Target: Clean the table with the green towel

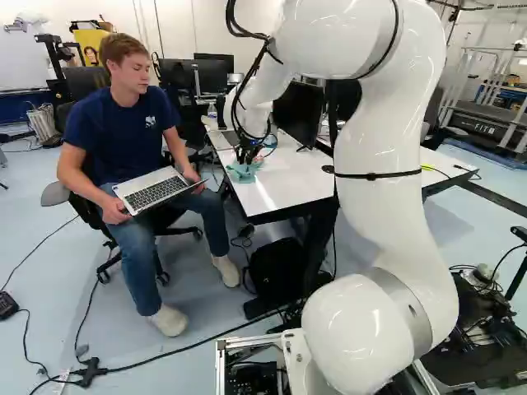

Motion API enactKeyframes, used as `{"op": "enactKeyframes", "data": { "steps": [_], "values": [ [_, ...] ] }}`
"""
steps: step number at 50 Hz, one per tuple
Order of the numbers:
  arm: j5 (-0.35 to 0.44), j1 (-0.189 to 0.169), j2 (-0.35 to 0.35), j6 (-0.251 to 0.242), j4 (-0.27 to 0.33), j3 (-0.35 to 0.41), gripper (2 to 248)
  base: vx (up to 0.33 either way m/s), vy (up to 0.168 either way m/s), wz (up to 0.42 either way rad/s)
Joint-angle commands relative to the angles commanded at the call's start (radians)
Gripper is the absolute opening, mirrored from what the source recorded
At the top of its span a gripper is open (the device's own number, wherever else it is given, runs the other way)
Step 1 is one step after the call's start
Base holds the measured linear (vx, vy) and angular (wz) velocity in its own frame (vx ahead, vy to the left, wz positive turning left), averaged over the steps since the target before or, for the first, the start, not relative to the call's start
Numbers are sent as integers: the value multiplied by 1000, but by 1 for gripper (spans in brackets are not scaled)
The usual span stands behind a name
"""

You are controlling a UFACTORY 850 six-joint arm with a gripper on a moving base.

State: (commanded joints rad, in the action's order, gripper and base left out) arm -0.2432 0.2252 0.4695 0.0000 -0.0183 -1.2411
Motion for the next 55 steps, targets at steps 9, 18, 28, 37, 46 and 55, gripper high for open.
{"op": "enactKeyframes", "data": {
  "steps": [9,18,28,37,46,55],
  "values": [
    [0,-11,33,0,0,-44,39,0,0,0],
    [0,-33,57,0,0,-76,39,0,0,0],
    [0,-62,72,0,0,-97,39,0,0,0],
    [0,-86,66,0,0,-89,39,0,0,0],
    [0,-103,36,0,0,-48,39,0,0,0],
    [0,-110,-11,0,0,4,39,0,0,0]
  ]
}}
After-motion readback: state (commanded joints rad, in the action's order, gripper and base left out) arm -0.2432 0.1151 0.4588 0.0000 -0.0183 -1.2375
